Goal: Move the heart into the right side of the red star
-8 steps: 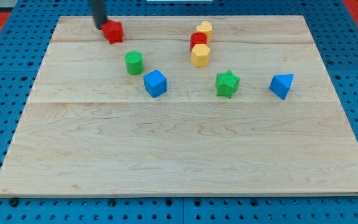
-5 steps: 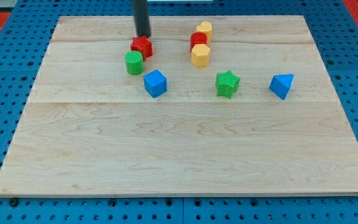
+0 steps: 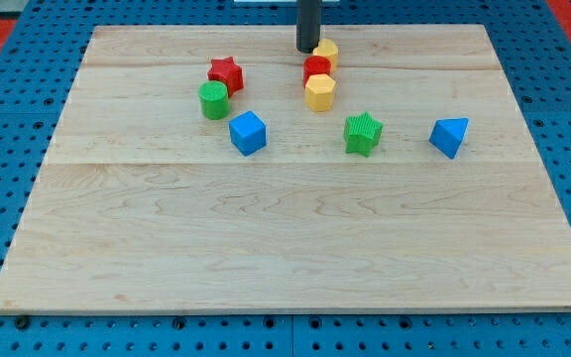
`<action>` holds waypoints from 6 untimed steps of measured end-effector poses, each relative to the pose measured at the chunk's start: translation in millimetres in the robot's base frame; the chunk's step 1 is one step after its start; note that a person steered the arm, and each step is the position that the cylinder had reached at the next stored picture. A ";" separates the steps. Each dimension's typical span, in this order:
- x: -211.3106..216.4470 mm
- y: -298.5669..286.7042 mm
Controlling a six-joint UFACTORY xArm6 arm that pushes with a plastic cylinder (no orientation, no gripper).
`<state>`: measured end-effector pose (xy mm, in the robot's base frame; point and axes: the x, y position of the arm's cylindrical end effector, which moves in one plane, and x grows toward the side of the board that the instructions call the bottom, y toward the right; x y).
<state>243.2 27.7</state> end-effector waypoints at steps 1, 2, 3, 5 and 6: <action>-10.2 21.6; -20.5 47.2; -32.6 80.1; 1.9 58.3; 13.3 10.4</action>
<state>256.5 38.1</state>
